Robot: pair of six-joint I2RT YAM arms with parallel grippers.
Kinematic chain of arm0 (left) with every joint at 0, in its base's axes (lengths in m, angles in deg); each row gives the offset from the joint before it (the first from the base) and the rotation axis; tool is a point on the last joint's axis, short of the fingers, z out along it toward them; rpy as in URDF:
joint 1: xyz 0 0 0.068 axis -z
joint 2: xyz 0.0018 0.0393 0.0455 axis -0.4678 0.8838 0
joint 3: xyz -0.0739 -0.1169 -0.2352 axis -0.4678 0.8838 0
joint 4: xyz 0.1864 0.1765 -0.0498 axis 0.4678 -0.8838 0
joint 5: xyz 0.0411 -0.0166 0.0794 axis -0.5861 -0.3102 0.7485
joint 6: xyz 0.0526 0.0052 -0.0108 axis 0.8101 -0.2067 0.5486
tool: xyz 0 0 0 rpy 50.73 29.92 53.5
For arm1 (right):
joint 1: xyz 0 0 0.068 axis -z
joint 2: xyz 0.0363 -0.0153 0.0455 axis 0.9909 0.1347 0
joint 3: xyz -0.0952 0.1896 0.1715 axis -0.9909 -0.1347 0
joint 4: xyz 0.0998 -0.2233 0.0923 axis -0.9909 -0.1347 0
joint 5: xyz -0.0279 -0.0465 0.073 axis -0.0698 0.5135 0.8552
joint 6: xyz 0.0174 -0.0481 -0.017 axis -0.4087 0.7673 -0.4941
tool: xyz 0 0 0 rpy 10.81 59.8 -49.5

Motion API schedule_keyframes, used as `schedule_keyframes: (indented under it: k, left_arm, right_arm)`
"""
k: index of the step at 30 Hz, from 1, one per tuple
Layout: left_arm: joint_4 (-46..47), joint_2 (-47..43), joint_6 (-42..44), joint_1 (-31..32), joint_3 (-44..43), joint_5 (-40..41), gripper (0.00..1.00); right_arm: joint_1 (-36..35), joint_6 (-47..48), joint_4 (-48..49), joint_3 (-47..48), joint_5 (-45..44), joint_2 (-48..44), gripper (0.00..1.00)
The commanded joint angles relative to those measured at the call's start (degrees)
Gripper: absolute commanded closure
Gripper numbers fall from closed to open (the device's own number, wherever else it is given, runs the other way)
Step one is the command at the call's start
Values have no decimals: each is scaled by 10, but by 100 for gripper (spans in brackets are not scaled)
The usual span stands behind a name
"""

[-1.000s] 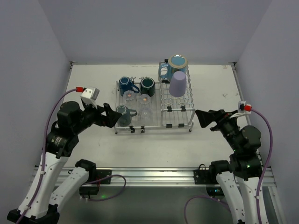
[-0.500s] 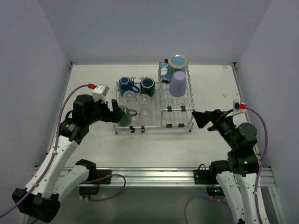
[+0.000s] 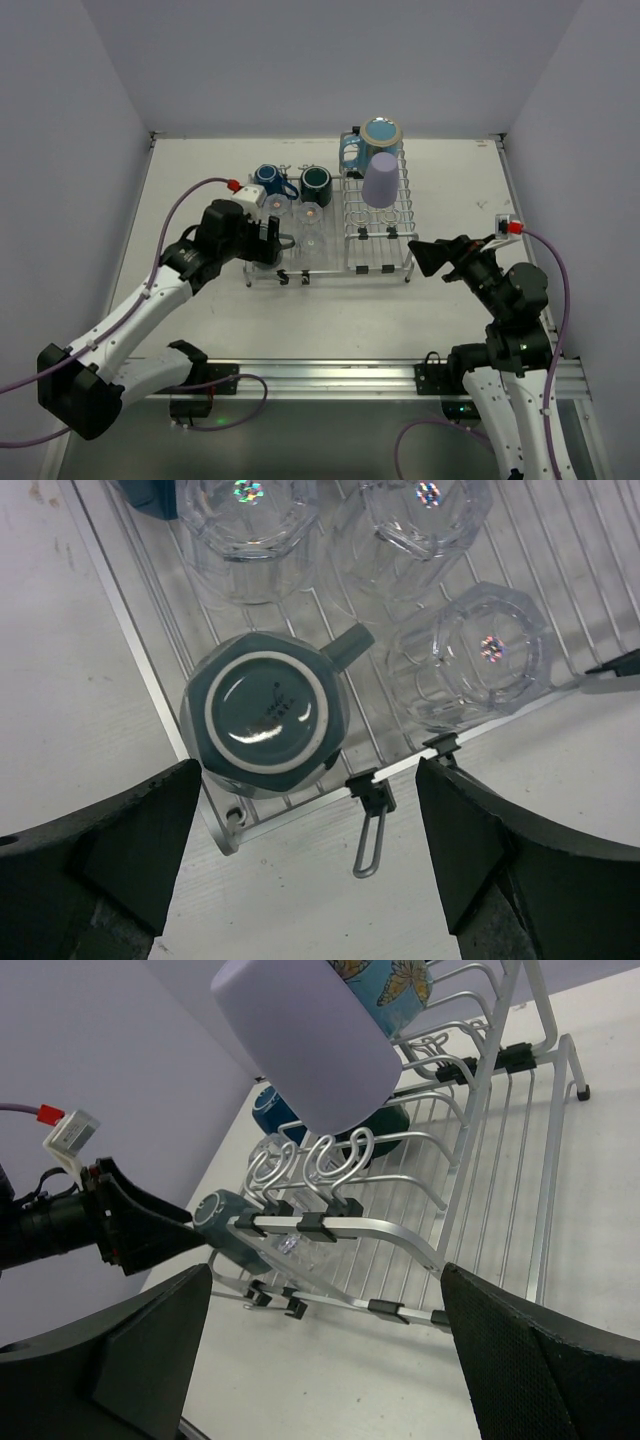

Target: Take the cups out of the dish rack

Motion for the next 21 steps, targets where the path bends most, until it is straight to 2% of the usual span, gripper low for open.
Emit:
schedule_keyframes:
  k: [1,9,21]
  left_arm:
    - [19,17,-1,14,-21,87,7]
    - [41,50,-11,33,-15,135,7]
    - [85,104,-16,35,-14,131,8]
  right_arm:
    - [0,6,9,-3,17,-3,1]
    - [1,4,16,-14,27,-2,1]
    - [1,6,27,-27,41,0,1]
